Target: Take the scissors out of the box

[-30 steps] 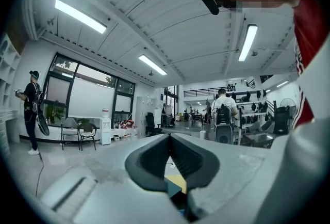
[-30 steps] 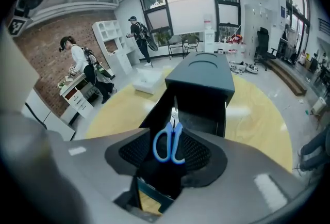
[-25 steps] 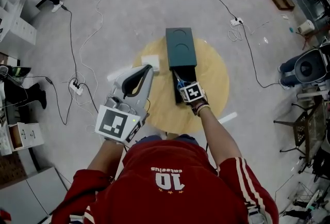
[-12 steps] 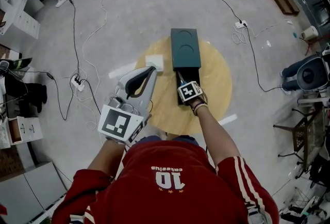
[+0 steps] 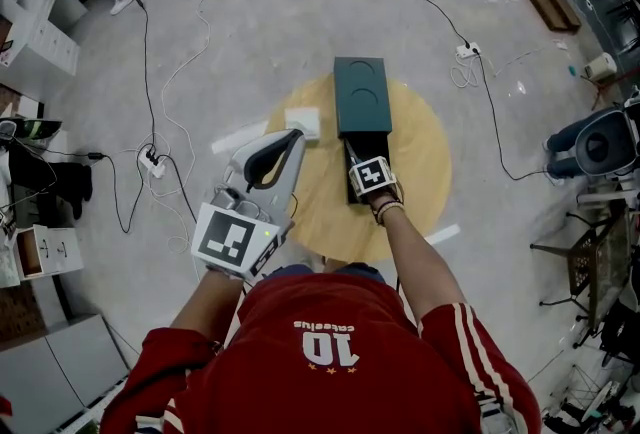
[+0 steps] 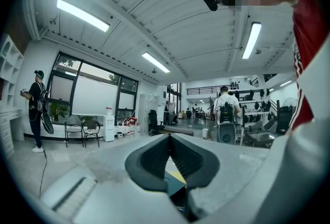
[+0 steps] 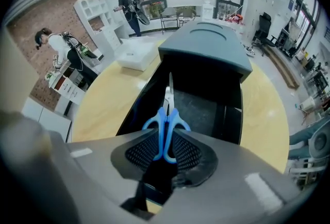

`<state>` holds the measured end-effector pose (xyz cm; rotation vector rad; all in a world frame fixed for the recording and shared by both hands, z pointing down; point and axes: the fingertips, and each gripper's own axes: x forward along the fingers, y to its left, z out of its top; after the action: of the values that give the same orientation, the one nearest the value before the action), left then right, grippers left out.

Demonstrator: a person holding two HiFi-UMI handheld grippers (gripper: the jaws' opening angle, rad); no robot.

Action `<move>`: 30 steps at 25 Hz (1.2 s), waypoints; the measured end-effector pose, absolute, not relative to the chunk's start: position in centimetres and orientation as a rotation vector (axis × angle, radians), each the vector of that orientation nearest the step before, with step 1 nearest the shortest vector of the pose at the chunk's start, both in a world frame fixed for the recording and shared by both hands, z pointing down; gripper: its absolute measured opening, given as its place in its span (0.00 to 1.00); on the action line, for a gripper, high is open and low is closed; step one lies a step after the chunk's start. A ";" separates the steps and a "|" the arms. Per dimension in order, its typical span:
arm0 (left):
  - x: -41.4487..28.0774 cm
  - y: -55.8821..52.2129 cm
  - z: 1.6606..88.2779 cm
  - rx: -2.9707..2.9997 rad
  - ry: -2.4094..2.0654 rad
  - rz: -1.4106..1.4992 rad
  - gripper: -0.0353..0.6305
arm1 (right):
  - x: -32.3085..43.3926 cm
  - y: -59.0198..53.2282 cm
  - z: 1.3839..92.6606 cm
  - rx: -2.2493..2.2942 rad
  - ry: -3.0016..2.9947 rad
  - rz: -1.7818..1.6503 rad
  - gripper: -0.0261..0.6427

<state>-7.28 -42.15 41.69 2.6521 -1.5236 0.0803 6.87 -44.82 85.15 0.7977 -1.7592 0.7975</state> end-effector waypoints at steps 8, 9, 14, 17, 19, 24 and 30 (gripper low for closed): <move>-7.5 -41.8 41.6 2.652 -1.533 0.058 0.06 | 8.2 -45.0 84.5 0.878 -1.763 0.805 0.17; -7.4 -41.7 41.6 2.653 -1.531 0.054 0.06 | 8.4 -45.1 84.3 0.880 -1.765 0.798 0.17; -7.4 -41.1 41.1 2.663 -1.527 0.035 0.06 | 8.7 -44.7 82.8 0.906 -1.783 0.799 0.17; -7.3 -40.5 40.7 2.673 -1.526 0.024 0.06 | 9.3 -44.6 81.9 0.935 -1.799 0.788 0.17; -7.4 -40.1 40.5 2.678 -1.526 0.015 0.06 | 9.8 -44.5 81.3 0.957 -1.806 0.788 0.17; -7.6 -38.6 40.0 2.688 -1.508 -0.014 0.06 | 10.7 -43.2 79.9 0.984 -1.852 0.789 0.17; -7.5 -37.4 39.5 2.720 -1.480 -0.025 0.06 | 11.2 -42.4 76.8 1.051 -1.941 0.720 0.17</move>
<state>-7.55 -37.36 39.47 2.7204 -1.4804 -0.0246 11.17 -42.42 76.78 1.0509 -1.9413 0.7199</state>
